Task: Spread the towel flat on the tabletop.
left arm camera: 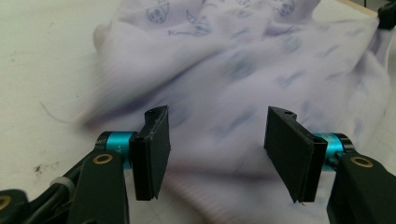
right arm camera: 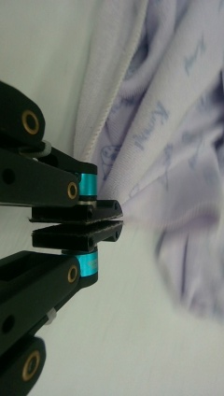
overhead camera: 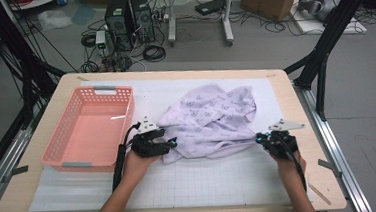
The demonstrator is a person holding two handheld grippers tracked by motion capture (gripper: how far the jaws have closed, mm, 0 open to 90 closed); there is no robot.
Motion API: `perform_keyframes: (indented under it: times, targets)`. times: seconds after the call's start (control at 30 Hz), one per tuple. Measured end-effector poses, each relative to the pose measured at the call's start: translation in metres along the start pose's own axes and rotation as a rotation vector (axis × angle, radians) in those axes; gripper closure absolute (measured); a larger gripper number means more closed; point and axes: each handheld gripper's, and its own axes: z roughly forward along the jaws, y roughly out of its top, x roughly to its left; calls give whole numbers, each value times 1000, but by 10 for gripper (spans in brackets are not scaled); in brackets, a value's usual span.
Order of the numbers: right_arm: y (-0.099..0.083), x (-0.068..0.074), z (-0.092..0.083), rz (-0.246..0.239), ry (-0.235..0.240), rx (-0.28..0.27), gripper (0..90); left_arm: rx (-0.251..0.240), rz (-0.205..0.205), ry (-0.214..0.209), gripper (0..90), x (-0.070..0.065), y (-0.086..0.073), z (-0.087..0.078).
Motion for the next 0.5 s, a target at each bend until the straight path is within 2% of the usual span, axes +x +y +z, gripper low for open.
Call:
perform_keyframes:
  times: [0.03,0.07,0.1,0.13,0.2,0.3,0.4,0.5]
  targets:
    - [-3,-7,-3,10,-47,5,877,0,2,-2,407,0,0,0]
    - [-6,-13,-6,38,-72,6,877,0,3,-7,408,-1,0,1]
    - [-9,-19,-8,66,-70,1,871,3,9,-12,408,-2,0,1]
    - [-12,-22,-10,92,-51,-11,850,4,12,-17,408,-3,-1,2]
    - [-13,-22,-11,103,-30,-34,713,5,17,-31,411,-5,-1,5]
    - [-11,-20,-16,114,13,-80,627,28,49,-62,410,-10,-1,9]
    - [-7,-10,-21,94,79,-120,604,56,88,-100,397,-18,-2,14]
    - [-6,6,-19,29,156,-117,597,94,103,-139,372,-26,-3,22]
